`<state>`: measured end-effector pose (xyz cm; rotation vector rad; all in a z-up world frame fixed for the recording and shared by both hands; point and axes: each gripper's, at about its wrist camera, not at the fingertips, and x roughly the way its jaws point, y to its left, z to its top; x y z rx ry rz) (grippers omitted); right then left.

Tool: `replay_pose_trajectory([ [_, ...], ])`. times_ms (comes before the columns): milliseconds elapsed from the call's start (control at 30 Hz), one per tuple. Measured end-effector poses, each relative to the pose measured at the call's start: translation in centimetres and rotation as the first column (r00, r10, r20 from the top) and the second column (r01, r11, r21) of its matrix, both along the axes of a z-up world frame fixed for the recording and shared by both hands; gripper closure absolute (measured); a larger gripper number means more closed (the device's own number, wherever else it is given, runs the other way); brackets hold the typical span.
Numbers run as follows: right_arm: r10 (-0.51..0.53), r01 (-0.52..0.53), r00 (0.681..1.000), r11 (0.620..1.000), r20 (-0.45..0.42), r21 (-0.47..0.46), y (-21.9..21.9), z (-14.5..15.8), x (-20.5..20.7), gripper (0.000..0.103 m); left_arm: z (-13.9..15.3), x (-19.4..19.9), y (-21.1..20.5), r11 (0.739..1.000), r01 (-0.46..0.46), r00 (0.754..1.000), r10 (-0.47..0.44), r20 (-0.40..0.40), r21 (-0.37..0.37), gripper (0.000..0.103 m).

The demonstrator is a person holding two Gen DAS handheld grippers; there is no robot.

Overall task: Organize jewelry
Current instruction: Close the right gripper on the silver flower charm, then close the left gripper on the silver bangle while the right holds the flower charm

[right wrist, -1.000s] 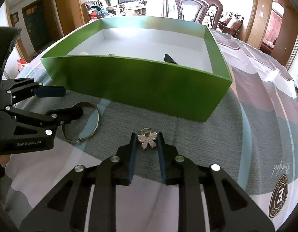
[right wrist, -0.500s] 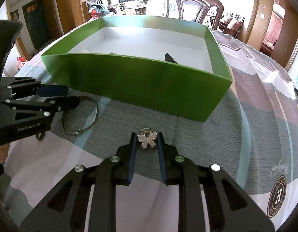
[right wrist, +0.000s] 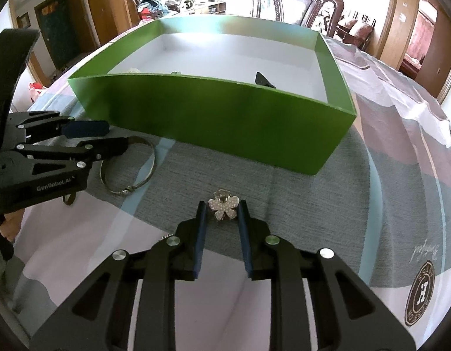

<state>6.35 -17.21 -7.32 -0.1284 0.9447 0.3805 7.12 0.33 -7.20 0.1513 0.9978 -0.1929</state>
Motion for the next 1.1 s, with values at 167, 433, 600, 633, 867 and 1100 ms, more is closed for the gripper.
replay_pose_trajectory([
  [167,-0.007,0.007,1.0,1.0,-0.004,0.001,0.02,-0.17,0.18,0.045,-0.04,0.05,0.18,1.0,-0.005,1.0,0.005,0.001,0.002,0.059],
  [433,0.001,0.0,1.0,1.0,0.016,-0.014,0.39,-0.31,-0.18,0.046,-0.06,0.12,0.28,1.0,-0.005,1.0,0.005,0.002,0.004,0.059],
  [600,0.002,-0.002,1.0,1.0,0.018,-0.013,0.4,-0.28,-0.2,0.051,-0.07,0.1,0.27,1.0,-0.005,1.0,0.005,0.003,0.005,0.058],
  [633,0.004,-0.004,1.0,1.0,0.019,-0.012,0.39,-0.24,-0.21,0.055,-0.08,0.12,0.3,1.0,-0.005,1.0,0.005,0.003,0.005,0.058],
  [867,0.02,-0.02,0.999,1.0,0.025,-0.009,0.5,-0.04,-0.47,0.069,-0.07,0.1,0.28,1.0,-0.005,1.0,0.005,0.002,0.004,0.058],
  [1100,0.032,-0.031,0.999,0.999,0.023,-0.018,0.72,0.09,-0.59,0.082,-0.07,0.11,0.32,1.0,-0.006,1.0,0.006,0.003,0.005,0.057],
])
